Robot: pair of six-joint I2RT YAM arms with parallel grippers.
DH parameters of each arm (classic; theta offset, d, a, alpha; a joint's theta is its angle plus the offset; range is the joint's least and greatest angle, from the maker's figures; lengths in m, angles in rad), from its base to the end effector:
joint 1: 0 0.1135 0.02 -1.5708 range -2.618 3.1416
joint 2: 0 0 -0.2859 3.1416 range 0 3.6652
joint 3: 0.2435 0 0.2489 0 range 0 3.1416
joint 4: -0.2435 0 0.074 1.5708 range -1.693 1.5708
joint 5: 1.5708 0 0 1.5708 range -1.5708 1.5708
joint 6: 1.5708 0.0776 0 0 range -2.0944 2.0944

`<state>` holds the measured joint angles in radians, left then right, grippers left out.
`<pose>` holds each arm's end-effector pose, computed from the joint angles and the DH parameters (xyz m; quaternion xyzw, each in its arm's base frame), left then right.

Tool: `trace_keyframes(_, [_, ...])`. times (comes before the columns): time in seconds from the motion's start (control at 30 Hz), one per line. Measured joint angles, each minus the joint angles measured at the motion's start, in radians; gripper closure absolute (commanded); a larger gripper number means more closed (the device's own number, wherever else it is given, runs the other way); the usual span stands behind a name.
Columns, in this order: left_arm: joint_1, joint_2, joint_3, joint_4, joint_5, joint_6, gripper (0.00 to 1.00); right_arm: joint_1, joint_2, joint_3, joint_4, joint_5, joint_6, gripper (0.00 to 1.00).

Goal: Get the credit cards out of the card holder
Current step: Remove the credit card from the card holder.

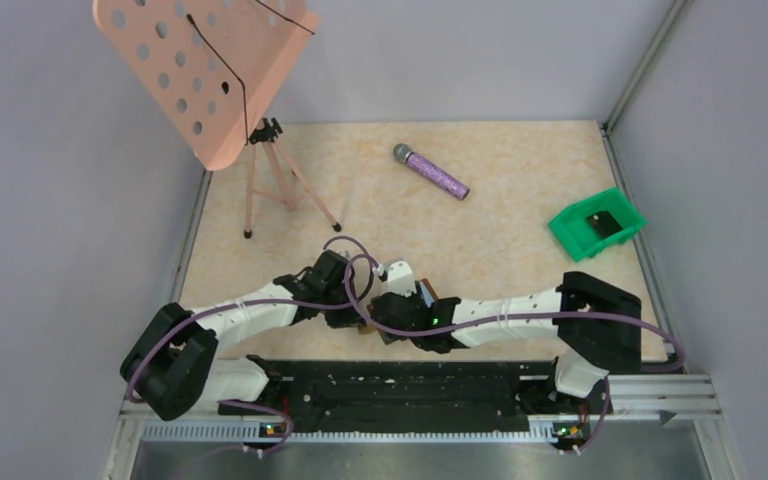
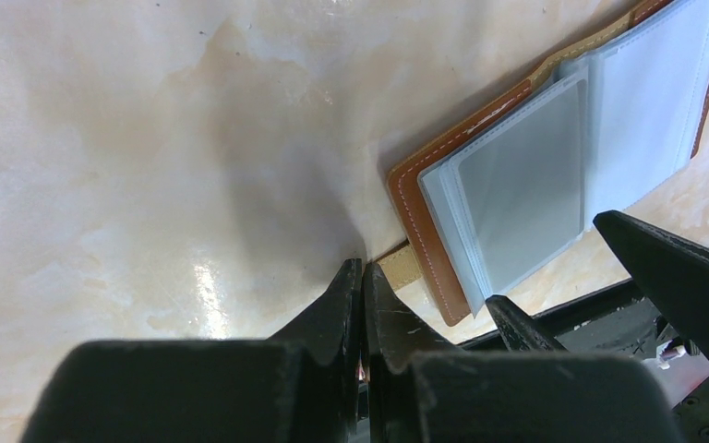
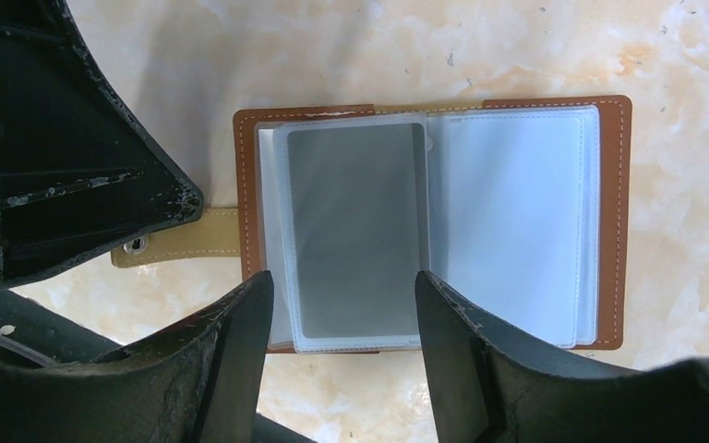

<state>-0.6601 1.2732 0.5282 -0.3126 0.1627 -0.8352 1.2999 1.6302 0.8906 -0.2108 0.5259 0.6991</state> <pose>0.1727 -0.1500 0.1360 -0.0637 0.9622 -0.2296 0.1320 0.1280 0.3152 0.1656 -0.1963 0.9018 0.1141 0.3676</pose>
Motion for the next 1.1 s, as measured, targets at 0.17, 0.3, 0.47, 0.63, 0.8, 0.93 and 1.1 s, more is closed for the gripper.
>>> trace_keyframes(0.17, [0.0, -0.002, 0.0, -0.003, 0.0, 0.0, 0.94, 0.0, 0.011, 0.0, 0.001, 0.0, 0.0, 0.45])
trace_keyframes(0.3, [0.0, -0.002, 0.0, -0.004, 0.0, 0.0, 0.94, 0.0, 0.035, 0.0, 0.0, 0.0, 0.0, 0.45])
trace_keyframes(0.47, [0.0, -0.002, 0.0, -0.004, 0.0, 0.0, 0.94, 0.0, 0.039, 0.0, 0.0, 0.002, 0.0, 0.44])
trace_keyframes(0.63, [0.0, -0.002, 0.0, -0.004, 0.0, 0.0, 0.94, 0.001, 0.039, 0.0, 0.0, 0.002, 0.0, 0.43])
trace_keyframes(0.8, [0.0, -0.002, 0.0, -0.004, 0.0, 0.0, 0.94, 0.003, 0.04, 0.0, 0.001, 0.002, 0.0, 0.43])
trace_keyframes(0.93, [0.0, -0.002, 0.0, -0.004, 0.0, 0.0, 0.94, 0.011, 0.042, 0.0, 0.0, 0.009, 0.0, 0.44])
trace_keyframes(1.1, [0.0, -0.002, 0.0, -0.004, 0.0, 0.0, 0.94, 0.019, 0.048, 0.001, -0.006, 0.034, 0.0, 0.44])
